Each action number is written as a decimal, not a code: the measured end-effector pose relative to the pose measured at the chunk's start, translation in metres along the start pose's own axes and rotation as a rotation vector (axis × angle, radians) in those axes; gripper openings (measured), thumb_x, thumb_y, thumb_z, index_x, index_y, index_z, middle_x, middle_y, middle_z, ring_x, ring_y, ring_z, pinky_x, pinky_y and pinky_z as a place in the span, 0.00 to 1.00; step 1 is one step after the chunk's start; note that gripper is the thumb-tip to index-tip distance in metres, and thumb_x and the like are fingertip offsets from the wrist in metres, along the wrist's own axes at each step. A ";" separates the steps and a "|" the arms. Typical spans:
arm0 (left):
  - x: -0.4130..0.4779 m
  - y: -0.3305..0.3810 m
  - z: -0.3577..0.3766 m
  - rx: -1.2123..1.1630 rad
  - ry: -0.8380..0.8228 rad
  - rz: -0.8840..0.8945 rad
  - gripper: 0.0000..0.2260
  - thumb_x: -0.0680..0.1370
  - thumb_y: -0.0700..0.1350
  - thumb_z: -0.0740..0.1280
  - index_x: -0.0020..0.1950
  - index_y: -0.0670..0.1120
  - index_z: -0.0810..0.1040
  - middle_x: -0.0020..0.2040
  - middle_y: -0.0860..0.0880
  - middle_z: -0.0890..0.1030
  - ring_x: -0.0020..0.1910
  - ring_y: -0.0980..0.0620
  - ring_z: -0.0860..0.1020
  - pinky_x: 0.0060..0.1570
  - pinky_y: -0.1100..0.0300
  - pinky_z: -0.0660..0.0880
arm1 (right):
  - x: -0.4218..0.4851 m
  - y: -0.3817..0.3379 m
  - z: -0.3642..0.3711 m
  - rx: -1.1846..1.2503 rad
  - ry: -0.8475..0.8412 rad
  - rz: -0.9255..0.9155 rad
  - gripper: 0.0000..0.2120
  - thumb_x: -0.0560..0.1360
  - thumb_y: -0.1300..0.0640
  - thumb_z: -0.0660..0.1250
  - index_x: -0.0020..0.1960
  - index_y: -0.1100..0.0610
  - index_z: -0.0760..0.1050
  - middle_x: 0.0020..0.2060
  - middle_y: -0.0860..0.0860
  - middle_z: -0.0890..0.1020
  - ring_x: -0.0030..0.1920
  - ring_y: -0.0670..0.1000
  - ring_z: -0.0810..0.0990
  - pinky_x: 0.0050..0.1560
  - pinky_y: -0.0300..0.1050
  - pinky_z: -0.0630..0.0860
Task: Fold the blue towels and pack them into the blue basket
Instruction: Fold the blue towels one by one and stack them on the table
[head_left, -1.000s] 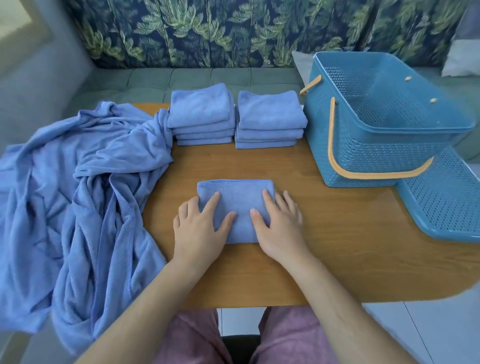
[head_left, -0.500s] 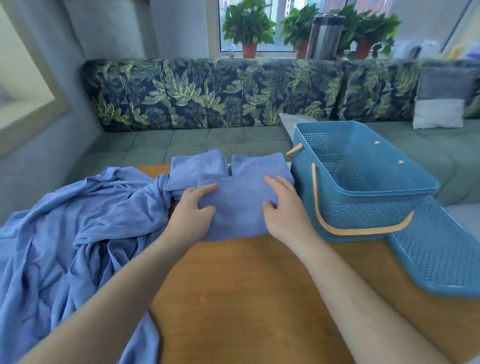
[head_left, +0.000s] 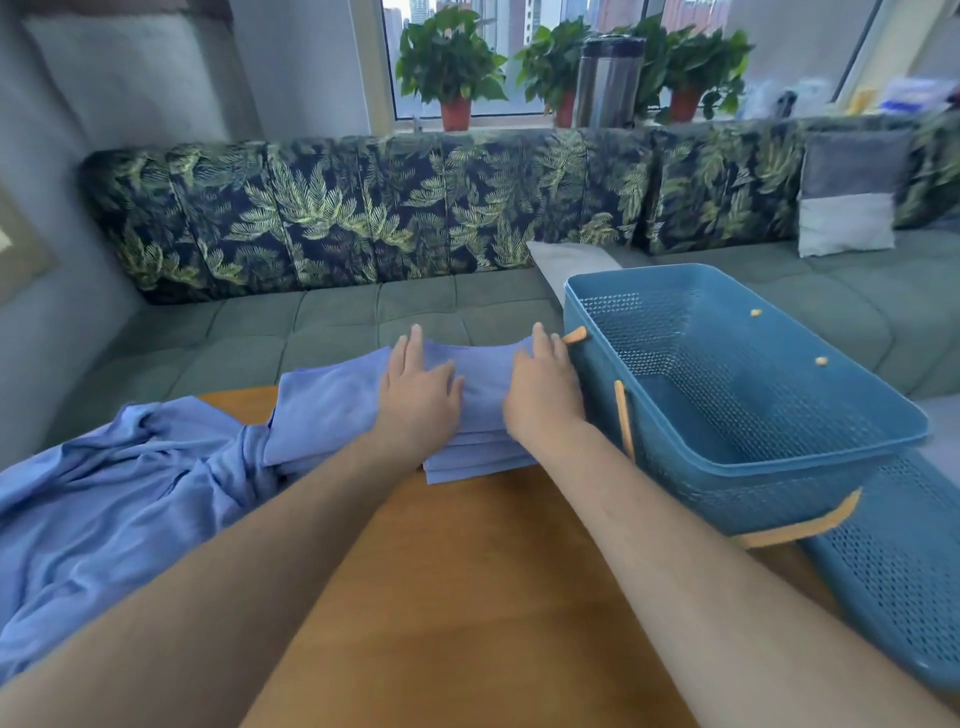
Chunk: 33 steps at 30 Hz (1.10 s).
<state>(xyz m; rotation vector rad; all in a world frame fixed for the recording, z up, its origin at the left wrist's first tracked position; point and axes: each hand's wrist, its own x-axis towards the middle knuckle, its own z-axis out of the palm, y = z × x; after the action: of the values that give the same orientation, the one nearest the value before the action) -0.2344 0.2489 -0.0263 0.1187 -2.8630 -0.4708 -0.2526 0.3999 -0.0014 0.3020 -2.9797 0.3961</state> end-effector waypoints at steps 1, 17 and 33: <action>-0.004 0.003 0.007 0.014 0.051 0.059 0.18 0.84 0.51 0.53 0.60 0.45 0.80 0.80 0.38 0.56 0.80 0.41 0.54 0.74 0.45 0.56 | -0.003 0.001 0.007 0.030 0.063 -0.059 0.23 0.80 0.59 0.59 0.75 0.58 0.67 0.81 0.56 0.54 0.80 0.58 0.53 0.78 0.49 0.54; -0.094 -0.017 -0.060 -0.127 0.026 0.104 0.22 0.81 0.46 0.51 0.69 0.41 0.75 0.71 0.45 0.75 0.71 0.46 0.70 0.70 0.53 0.63 | -0.084 -0.059 0.012 0.190 -0.023 -0.335 0.23 0.84 0.53 0.50 0.79 0.56 0.61 0.78 0.56 0.64 0.79 0.56 0.57 0.79 0.51 0.50; -0.248 -0.189 -0.124 0.337 -0.063 -0.341 0.19 0.79 0.48 0.61 0.70 0.50 0.71 0.65 0.47 0.75 0.65 0.44 0.72 0.61 0.51 0.66 | -0.181 -0.221 0.063 0.300 -0.297 -0.520 0.21 0.84 0.52 0.55 0.76 0.54 0.65 0.71 0.53 0.72 0.70 0.57 0.68 0.68 0.52 0.67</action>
<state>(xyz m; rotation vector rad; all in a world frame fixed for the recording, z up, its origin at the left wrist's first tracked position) 0.0441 0.0616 -0.0275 0.6681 -2.9653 -0.0437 -0.0353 0.2065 -0.0338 1.2263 -2.9369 0.7844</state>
